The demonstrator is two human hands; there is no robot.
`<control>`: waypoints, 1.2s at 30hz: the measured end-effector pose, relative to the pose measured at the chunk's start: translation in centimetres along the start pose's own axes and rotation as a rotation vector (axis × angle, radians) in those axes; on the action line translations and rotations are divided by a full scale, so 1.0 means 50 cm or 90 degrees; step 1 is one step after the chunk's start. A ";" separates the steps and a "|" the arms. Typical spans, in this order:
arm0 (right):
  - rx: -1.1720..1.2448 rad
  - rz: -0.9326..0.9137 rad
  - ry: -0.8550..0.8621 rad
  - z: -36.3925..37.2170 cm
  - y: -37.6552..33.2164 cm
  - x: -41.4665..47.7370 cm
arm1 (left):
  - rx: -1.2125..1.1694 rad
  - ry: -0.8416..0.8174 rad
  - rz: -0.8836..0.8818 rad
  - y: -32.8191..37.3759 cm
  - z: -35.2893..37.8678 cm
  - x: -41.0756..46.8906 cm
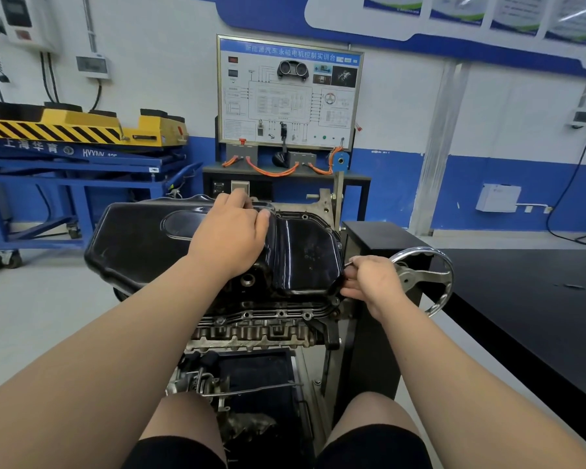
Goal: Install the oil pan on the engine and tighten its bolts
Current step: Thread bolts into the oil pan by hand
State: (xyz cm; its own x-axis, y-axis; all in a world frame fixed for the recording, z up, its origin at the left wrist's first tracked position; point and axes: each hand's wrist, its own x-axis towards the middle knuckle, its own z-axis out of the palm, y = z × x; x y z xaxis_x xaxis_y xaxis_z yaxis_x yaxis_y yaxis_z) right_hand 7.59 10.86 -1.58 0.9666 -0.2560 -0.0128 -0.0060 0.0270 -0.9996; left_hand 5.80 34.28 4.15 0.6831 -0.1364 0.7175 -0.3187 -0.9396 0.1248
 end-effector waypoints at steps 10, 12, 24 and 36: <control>0.039 -0.002 0.012 0.009 -0.028 0.015 | 0.007 0.014 -0.013 -0.001 0.002 0.029; 0.043 -0.005 0.012 0.011 -0.032 0.018 | 0.023 0.018 0.004 -0.003 0.003 0.032; 0.050 -0.007 0.030 0.016 -0.050 0.034 | 0.018 0.005 0.003 -0.007 0.001 0.066; -0.047 -0.038 0.064 0.036 -0.055 0.053 | -0.007 -0.024 -0.012 -0.006 0.000 0.085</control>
State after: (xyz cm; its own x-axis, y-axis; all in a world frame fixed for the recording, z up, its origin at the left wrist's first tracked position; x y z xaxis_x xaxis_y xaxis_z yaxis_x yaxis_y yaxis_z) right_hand 10.61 11.86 1.18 0.9354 -0.3503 0.0482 0.0285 -0.0611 -0.9977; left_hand 8.81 33.97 7.18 0.7130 -0.1308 0.6888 -0.3132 -0.9384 0.1461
